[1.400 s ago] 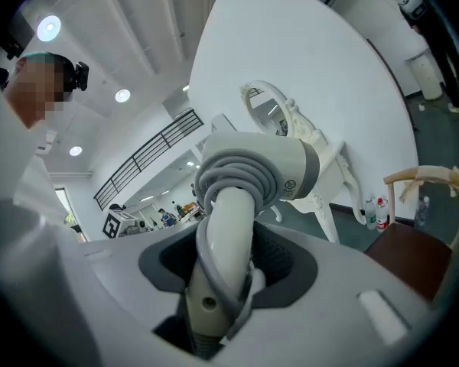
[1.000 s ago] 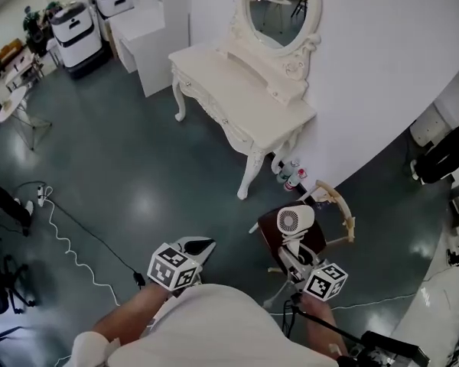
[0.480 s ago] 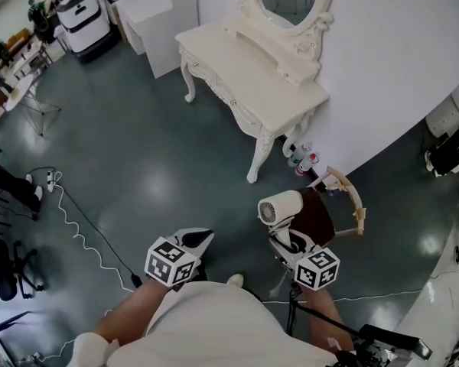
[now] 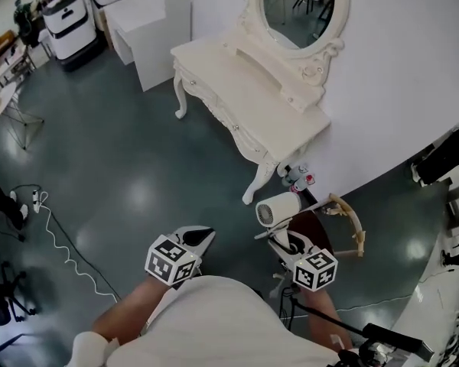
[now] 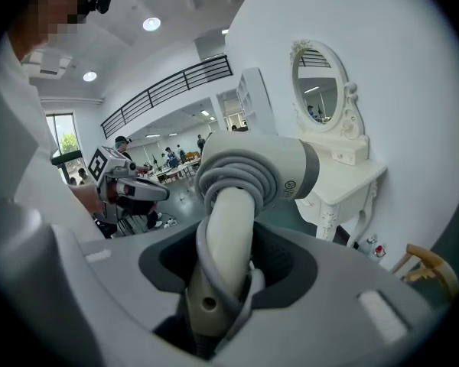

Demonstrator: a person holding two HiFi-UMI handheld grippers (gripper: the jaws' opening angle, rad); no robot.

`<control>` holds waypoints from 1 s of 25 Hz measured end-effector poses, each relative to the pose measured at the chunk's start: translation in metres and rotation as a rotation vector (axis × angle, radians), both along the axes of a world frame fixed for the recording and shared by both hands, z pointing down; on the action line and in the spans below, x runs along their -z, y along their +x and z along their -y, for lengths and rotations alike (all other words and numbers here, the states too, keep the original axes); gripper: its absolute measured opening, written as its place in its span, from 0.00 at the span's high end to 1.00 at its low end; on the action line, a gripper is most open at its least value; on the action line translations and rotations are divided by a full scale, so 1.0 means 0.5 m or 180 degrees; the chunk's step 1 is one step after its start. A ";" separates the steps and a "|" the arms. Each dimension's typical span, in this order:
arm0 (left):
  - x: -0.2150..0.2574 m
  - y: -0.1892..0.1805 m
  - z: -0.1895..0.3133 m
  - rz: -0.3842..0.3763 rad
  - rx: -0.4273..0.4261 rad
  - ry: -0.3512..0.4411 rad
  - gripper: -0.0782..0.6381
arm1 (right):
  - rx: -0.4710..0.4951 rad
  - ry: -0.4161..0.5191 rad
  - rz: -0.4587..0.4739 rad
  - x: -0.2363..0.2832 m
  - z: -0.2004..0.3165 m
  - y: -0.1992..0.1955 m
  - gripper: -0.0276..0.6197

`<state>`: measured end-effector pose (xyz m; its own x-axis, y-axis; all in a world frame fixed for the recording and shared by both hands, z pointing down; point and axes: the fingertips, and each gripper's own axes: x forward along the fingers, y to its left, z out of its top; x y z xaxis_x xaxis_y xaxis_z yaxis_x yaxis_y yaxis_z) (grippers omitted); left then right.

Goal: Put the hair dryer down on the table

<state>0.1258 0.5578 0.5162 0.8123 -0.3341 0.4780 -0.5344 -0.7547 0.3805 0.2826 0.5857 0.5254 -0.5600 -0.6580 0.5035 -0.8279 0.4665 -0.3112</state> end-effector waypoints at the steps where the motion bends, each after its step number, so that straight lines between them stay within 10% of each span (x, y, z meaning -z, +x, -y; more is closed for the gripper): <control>1: 0.003 -0.021 0.021 0.0003 -0.0020 0.0017 0.89 | -0.0004 0.0013 -0.0007 0.003 0.029 -0.019 0.68; 11: -0.010 -0.198 0.227 -0.0057 0.0200 -0.0053 0.89 | 0.0195 -0.0042 0.0029 -0.005 0.285 -0.206 0.68; 25: -0.008 -0.213 0.697 0.0200 0.0660 -0.0096 0.89 | 0.0758 0.0056 -0.0139 -0.013 0.816 -0.209 0.68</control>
